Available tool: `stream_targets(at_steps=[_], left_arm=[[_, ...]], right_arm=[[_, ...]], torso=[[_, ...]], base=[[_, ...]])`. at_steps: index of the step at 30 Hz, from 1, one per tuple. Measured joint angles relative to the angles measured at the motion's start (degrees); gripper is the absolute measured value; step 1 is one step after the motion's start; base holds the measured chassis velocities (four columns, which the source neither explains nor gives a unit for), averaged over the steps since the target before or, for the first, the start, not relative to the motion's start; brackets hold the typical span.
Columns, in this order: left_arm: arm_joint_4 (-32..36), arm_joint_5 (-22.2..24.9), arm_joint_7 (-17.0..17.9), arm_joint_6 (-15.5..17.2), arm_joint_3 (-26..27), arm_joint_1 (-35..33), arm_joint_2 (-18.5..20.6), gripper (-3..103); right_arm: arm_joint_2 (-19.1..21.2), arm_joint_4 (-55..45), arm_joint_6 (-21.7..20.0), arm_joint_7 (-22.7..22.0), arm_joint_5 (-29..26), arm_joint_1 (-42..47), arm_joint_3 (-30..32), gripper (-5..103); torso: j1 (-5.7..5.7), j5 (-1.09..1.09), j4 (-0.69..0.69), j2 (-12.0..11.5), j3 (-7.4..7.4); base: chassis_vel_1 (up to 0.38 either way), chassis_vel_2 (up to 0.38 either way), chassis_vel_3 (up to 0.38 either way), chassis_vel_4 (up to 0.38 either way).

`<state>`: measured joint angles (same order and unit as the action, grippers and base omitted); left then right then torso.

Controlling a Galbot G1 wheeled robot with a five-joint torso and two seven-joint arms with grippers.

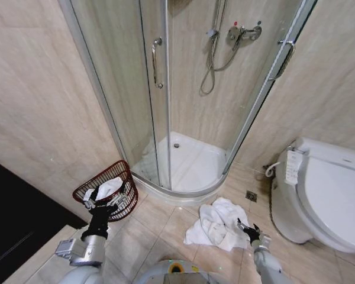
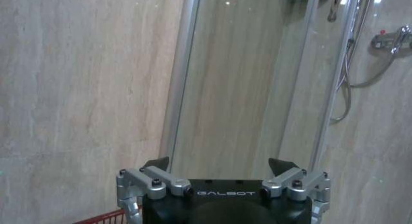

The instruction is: Discard the used towel into the hamper.

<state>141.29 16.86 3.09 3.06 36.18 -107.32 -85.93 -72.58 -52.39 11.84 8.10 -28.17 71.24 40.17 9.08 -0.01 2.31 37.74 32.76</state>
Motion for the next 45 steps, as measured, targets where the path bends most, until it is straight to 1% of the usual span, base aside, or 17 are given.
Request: stream_targets(at_steps=[6, 8, 9, 12, 13, 16, 19, 20, 22, 27, 28, 29, 32, 36, 42, 43, 45], left_arm=[[0.0, 0.0, 0.0, 0.0, 0.0, 0.0, 0.0, 100], [0.0, 0.0, 0.0, 0.0, 0.0, 0.0, 0.0, 100], [0.0, 0.0, 0.0, 0.0, 0.0, 0.0, 0.0, 100], [0.0, 0.0, 0.0, 0.0, 0.0, 0.0, 0.0, 100], [0.0, 0.0, 0.0, 0.0, 0.0, 0.0, 0.0, 100], [0.0, 0.0, 0.0, 0.0, 0.0, 0.0, 0.0, 100], [0.0, 0.0, 0.0, 0.0, 0.0, 0.0, 0.0, 100], [0.0, 0.0, 0.0, 0.0, 0.0, 0.0, 0.0, 100], [0.0, 0.0, 0.0, 0.0, 0.0, 0.0, 0.0, 100], [0.0, 0.0, 0.0, 0.0, 0.0, 0.0, 0.0, 100], [0.0, 0.0, 0.0, 0.0, 0.0, 0.0, 0.0, 100], [0.0, 0.0, 0.0, 0.0, 0.0, 0.0, 0.0, 100], [0.0, 0.0, 0.0, 0.0, 0.0, 0.0, 0.0, 100], [0.0, 0.0, 0.0, 0.0, 0.0, 0.0, 0.0, 100], [0.0, 0.0, 0.0, 0.0, 0.0, 0.0, 0.0, 100], [0.0, 0.0, 0.0, 0.0, 0.0, 0.0, 0.0, 100], [0.0, 0.0, 0.0, 0.0, 0.0, 0.0, 0.0, 100]], right_arm=[[0.46, 1.25, 0.8, 1.8, -0.25, -1.02, -0.12, 100], [0.96, 2.42, 0.95, 4.79, -1.21, -1.64, -0.38, 100], [0.96, 2.42, 0.95, 4.79, -1.21, -1.64, -0.38, 100], [1.6, 4.14, -0.15, 13.08, -3.45, -2.53, -0.52, 100], [1.6, 4.14, -0.15, 13.08, -3.45, -2.53, -0.52, 100], [1.61, 6.37, -0.12, 14.94, -1.54, -4.05, -0.34, 100], [1.96, 11.55, -0.18, 15.67, 4.77, -7.07, 0.2, 100], [1.96, 11.55, -0.18, 15.67, 4.77, -7.07, 0.2, 100], [2.33, 14.78, -0.17, 16.37, 8.33, -8.56, 0.28, 100], [2.32, 18.51, 0.0, 18.59, 13.64, -10.67, 0.39, 100], [2.14, 19.08, 0.2, 18.74, 16.41, -11.12, 0.68, 100], [2.14, 19.08, 0.2, 18.74, 16.41, -11.12, 0.68, 100], [1.92, 22.78, 0.98, 18.98, 23.08, -13.19, 1.17, 100], [1.98, 25.74, 1.0, 17.89, 24.09, -14.9, 1.24, 103], [2.25, 27.45, 1.19, 11.72, 25.63, -16.34, 1.15, 85], [2.25, 27.45, 1.19, 11.72, 25.63, -16.34, 1.15, 85], [2.5, 27.48, 1.19, 10.83, 26.04, -16.47, 1.13, 77]], torso=[[-0.71, 0.0, 0.01, -1.56, -0.86], [-1.01, 0.01, 0.01, -2.28, -1.29], [-1.01, 0.01, 0.01, -2.28, -1.29], [-1.47, 0.0, 0.0, -3.34, -1.88], [-1.47, 0.0, 0.0, -3.34, -1.88], [-1.75, 0.03, 0.01, -3.9, -2.15], [-1.99, 0.01, 0.02, -4.41, -2.45], [-1.99, 0.01, 0.02, -4.41, -2.45], [-2.21, 0.01, 0.0, -4.92, -2.71], [-2.75, 0.01, 0.01, -6.04, -3.3], [-2.89, 0.0, 0.01, -6.37, -3.49], [-2.89, 0.0, 0.01, -6.37, -3.49], [-3.26, 0.02, 0.0, -7.24, -3.97], [-3.35, 0.02, 0.02, -7.53, -4.19], [-3.37, 0.01, 0.01, -7.62, -4.27], [-3.37, 0.01, 0.01, -7.62, -4.27], [-3.34, 0.01, 0.01, -7.58, -4.26]], base=[[0.0, 0.0, 0.0, 0.0], [0.0, 0.0, 0.0, 0.0], [0.0, 0.0, 0.0, 0.0], [0.0, 0.0, 0.0, 0.0], [0.0, 0.0, 0.0, 0.0], [0.0, 0.0, 0.0, 0.0], [0.0, 0.0, 0.0, 0.0], [0.0, 0.0, 0.0, 0.0], [0.0, 0.0, 0.0, 0.0], [0.0, 0.0, 0.0, 0.0], [0.0, 0.0, 0.0, 0.0], [0.0, 0.0, 0.0, 0.0], [0.0, 0.0, 0.0, 0.0], [0.0, 0.0, 0.0, 0.0], [0.0, 0.0, 0.0, 0.0], [0.0, 0.0, 0.0, 0.0], [0.0, 0.0, 0.0, 0.0]])
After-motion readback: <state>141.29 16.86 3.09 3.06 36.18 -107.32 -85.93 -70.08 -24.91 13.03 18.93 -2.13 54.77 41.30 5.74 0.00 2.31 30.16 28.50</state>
